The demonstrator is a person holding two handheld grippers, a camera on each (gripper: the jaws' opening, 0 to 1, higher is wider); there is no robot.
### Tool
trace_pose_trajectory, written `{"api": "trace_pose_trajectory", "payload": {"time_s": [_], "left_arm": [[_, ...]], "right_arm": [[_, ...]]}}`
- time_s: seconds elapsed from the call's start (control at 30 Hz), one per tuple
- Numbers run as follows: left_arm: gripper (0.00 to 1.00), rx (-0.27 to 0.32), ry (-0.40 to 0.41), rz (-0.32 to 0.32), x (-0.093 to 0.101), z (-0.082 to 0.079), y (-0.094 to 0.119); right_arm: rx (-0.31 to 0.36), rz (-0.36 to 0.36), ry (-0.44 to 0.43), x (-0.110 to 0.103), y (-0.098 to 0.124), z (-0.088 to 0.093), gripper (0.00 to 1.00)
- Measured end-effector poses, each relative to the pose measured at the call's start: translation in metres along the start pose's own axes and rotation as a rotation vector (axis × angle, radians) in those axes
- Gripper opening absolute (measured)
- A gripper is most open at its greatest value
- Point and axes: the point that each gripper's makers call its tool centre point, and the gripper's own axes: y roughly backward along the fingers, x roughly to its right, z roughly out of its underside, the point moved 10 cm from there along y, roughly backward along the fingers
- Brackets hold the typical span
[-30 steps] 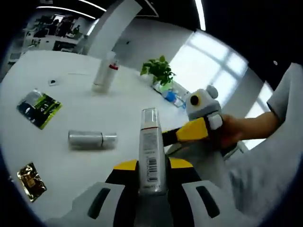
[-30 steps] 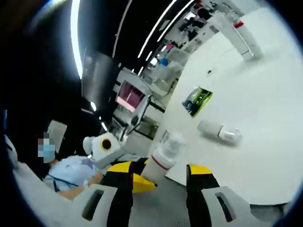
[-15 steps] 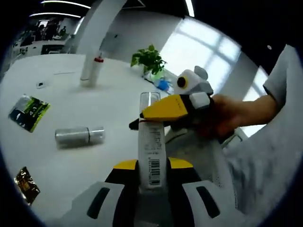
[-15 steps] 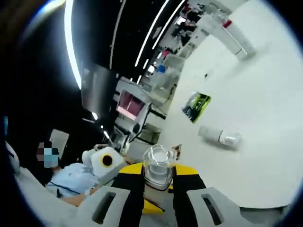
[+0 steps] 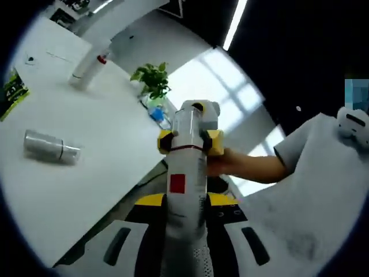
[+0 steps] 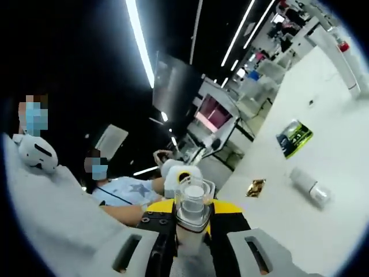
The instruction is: Arrange the skincare products in the storage area until every visible bottle or jar stands upright without overlapping.
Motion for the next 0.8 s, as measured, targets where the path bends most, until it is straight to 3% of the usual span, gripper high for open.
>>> {"api": "trace_pose_trajectory", "payload": {"time_s": [0.13, 0.2, 0.3, 0.5, 0.53, 0.63, 0.8], "left_arm": [[0.20, -0.004, 0.000, 0.023, 0.003, 0.001, 0.003], [0.20, 0.013, -0.023, -0.006, 0.001, -0.001, 0.007], [0.20, 0.062, -0.057, -0.109, -0.006, -0.006, 0.012], [0.19, 0.075, -0.158, -0.280, -0.011, -0.009, 0.017], [0.19, 0.070, -0.170, -0.300, -0.012, -0.009, 0.018], [0.19, 0.030, -0.268, -0.446, -0.018, -0.009, 0.021], [0.19, -0.105, -0.446, -0.607, -0.019, -0.004, 0.018]], "right_arm": [[-0.012, 0.001, -0.005, -0.002, -0.006, 0.000, 0.15], [0.015, 0.034, -0.018, 0.001, -0.007, -0.001, 0.15], [0.072, 0.136, -0.079, 0.010, -0.007, 0.000, 0.15], [0.162, 0.270, -0.161, 0.018, -0.013, 0.004, 0.15], [0.168, 0.282, -0.178, 0.019, -0.015, 0.005, 0.17], [0.178, 0.366, -0.211, 0.023, -0.019, 0.010, 0.19], [0.164, 0.461, -0.285, 0.029, -0.027, 0.019, 0.21]]}}
